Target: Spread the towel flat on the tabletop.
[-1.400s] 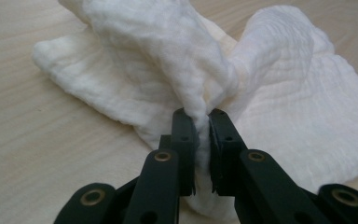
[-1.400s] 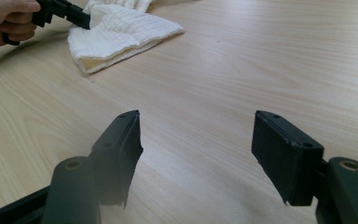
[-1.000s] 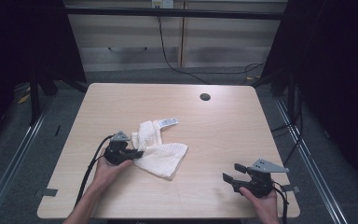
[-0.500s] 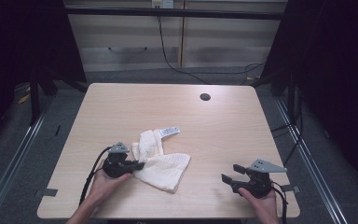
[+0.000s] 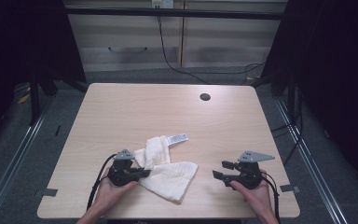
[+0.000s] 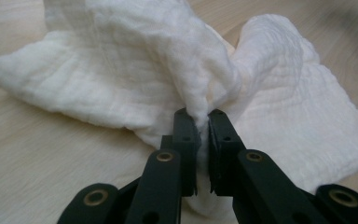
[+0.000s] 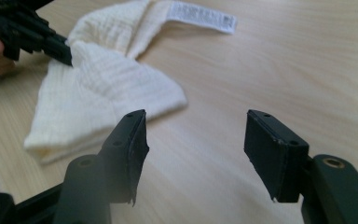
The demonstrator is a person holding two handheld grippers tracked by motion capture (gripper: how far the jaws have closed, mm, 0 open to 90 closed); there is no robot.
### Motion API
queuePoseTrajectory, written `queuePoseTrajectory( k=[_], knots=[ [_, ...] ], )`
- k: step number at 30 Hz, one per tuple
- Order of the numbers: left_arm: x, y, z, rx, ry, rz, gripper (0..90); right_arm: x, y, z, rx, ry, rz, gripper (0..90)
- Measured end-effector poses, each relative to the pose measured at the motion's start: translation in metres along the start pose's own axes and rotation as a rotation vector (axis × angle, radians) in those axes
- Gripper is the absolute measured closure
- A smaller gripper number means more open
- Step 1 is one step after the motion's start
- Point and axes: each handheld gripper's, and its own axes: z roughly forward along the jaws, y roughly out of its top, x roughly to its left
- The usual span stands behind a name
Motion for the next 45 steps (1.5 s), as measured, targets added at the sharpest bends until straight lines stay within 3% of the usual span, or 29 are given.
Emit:
queuePoseTrajectory(
  k=[2, 4, 6, 10, 16, 18, 20, 26, 28, 36, 37, 39, 41, 45],
  knots=[
    [-0.001, 0.001, 0.001, 0.004, -0.002, 0.015, 83.0, 0.0, 0.008, 0.006, 0.002, 0.015, -0.007, 40.2],
    [0.001, 0.0, 0.001, -0.002, -0.017, 0.001, 82.2, -0.001, 0.012, 0.013, 0.002, 0.034, -0.002, 46.6],
    [0.003, 0.0, 0.001, -0.005, -0.025, 0.009, 80.9, -0.002, 0.01, 0.021, 0.012, 0.076, 0.004, 48.5],
    [0.002, 0.0, 0.001, -0.008, -0.028, 0.016, 79.5, 0.005, 0.009, 0.034, 0.069, 0.081, -0.044, 52.4],
    [0.002, 0.0, 0.001, -0.012, -0.033, 0.024, 77.1, 0.001, 0.017, 0.05, 0.101, 0.095, -0.052, 62.0],
    [-0.001, 0.001, -0.001, -0.02, -0.015, 0.035, 68.9, 0.0, 0.019, 0.056, 0.108, 0.087, -0.064, 64.4],
    [-0.003, 0.001, -0.004, -0.034, -0.036, 0.037, 65.9, 0.0, 0.017, 0.061, 0.124, 0.086, -0.073, 65.7],
    [0.001, 0.002, -0.012, -0.083, -0.042, 0.031, 51.5, 0.002, 0.013, 0.07, 0.142, 0.082, -0.077, 66.5],
    [0.003, 0.002, -0.016, -0.096, -0.042, 0.028, 50.2, 0.001, 0.012, 0.07, 0.145, 0.074, -0.086, 66.6],
    [0.007, 0.001, -0.012, -0.067, -0.013, 0.037, 51.9, -0.001, 0.009, 0.07, 0.161, 0.05, -0.099, 70.2],
    [0.007, 0.002, -0.012, -0.066, -0.007, 0.042, 51.9, 0.001, 0.009, 0.07, 0.163, 0.048, -0.093, 71.8],
    [0.008, 0.002, -0.012, -0.064, -0.005, 0.043, 51.8, 0.004, 0.009, 0.07, 0.17, 0.017, -0.147, 74.6],
    [0.01, 0.001, -0.011, -0.054, -0.009, 0.044, 51.7, 0.007, 0.008, 0.07, 0.175, 0.015, -0.166, 80.0],
    [0.011, 0.001, -0.009, -0.038, 0.001, 0.046, 51.7, 0.008, 0.007, 0.07, 0.168, 0.032, -0.158, 87.1]
  ],
)
